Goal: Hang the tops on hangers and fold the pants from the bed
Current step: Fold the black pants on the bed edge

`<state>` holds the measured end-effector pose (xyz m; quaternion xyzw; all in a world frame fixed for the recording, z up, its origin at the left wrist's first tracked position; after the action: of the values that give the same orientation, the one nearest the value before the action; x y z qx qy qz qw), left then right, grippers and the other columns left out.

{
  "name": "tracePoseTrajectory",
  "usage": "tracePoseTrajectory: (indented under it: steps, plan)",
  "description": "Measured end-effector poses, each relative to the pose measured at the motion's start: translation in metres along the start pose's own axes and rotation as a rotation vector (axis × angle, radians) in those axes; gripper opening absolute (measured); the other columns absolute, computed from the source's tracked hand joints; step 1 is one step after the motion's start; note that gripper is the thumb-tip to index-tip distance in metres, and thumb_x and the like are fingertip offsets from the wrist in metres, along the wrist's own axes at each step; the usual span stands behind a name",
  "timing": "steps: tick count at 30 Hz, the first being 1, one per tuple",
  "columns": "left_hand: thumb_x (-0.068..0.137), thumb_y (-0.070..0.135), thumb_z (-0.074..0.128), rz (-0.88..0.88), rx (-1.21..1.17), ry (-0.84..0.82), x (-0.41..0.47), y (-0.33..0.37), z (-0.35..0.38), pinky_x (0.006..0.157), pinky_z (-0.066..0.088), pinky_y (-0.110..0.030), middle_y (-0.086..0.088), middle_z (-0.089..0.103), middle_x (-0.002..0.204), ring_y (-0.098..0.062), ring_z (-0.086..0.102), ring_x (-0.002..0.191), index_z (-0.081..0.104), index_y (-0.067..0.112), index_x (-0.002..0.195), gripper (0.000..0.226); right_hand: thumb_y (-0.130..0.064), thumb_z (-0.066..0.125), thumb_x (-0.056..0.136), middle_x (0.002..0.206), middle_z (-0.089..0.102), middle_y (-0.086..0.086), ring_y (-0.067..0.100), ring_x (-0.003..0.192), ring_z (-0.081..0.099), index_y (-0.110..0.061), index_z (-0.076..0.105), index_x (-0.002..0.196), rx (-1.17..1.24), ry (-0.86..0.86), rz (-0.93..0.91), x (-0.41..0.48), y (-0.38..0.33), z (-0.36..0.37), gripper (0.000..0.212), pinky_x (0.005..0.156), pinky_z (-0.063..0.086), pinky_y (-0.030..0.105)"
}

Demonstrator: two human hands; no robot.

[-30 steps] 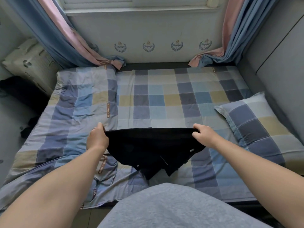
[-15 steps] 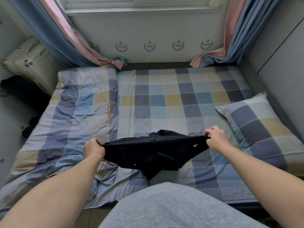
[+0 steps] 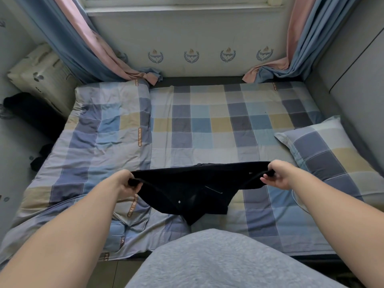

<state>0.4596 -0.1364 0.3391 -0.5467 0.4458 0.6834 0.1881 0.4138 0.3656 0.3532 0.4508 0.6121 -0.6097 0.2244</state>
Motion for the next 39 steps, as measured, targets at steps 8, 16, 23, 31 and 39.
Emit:
tracePoseTrajectory:
  steps: [8,16,23,31,39]
  plan:
    - [0.092,0.001,0.042,0.156,-0.232,-0.185,-0.022,0.032,0.027,0.085,0.052,-0.031,-0.014,0.052,0.098,-0.025,0.057,0.088,0.049,0.004,0.093,0.007,-0.01,0.067,0.083,0.128,0.067,0.018,0.035,0.106,0.071,-0.001,0.055,0.134,-0.054,-0.544,-0.039,-0.032,-0.031,0.016,0.052,0.092,0.053,0.046]
    - [0.079,-0.018,0.052,0.864,0.455,0.007,-0.046,0.072,0.058,0.07,0.05,-0.033,-0.01,0.063,0.081,-0.022,0.059,0.076,0.064,0.01,0.083,0.03,0.022,0.054,0.085,0.121,0.066,0.023,0.037,0.119,0.064,0.002,0.058,0.116,-0.207,-0.838,-0.279,-0.072,-0.068,0.053,0.037,0.097,0.055,0.042]
    - [0.082,-0.002,0.056,1.316,0.729,0.308,-0.095,0.111,0.062,0.064,0.044,-0.032,-0.004,0.067,0.079,-0.025,0.058,0.077,0.068,0.011,0.086,0.018,-0.004,0.076,0.084,0.081,0.069,0.01,0.019,0.074,0.072,-0.009,0.055,0.079,-0.85,-0.192,-1.003,-0.11,-0.136,0.05,0.022,0.065,0.053,0.027]
    - [0.096,0.024,0.055,1.459,0.388,0.435,-0.196,0.231,0.076,0.078,0.042,-0.034,-0.016,0.069,0.098,-0.034,0.062,0.093,0.067,0.005,0.104,0.023,-0.022,0.072,0.092,0.063,0.045,-0.001,0.015,0.059,0.041,-0.016,0.045,0.071,-0.6,0.159,-1.419,-0.202,-0.27,0.028,0.035,0.059,0.036,0.03]
    - [0.099,0.04,0.052,1.594,0.099,0.374,-0.368,0.357,0.104,0.079,0.039,-0.035,-0.002,0.061,0.098,-0.025,0.056,0.091,0.063,0.011,0.109,0.033,-0.029,0.069,0.094,0.072,0.054,0.009,0.019,0.064,0.049,0.007,0.055,0.09,-0.369,0.302,-1.56,-0.341,-0.412,0.01,0.039,0.05,0.039,0.018]
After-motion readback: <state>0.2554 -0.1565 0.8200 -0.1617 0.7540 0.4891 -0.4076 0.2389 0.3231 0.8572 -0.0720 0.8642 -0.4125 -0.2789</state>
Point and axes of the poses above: each hand's wrist, its own x-axis towards the middle knuckle, its own z-axis out of the palm, y = z × x, the point moved 6 cm from there along x, towards the middle knuckle
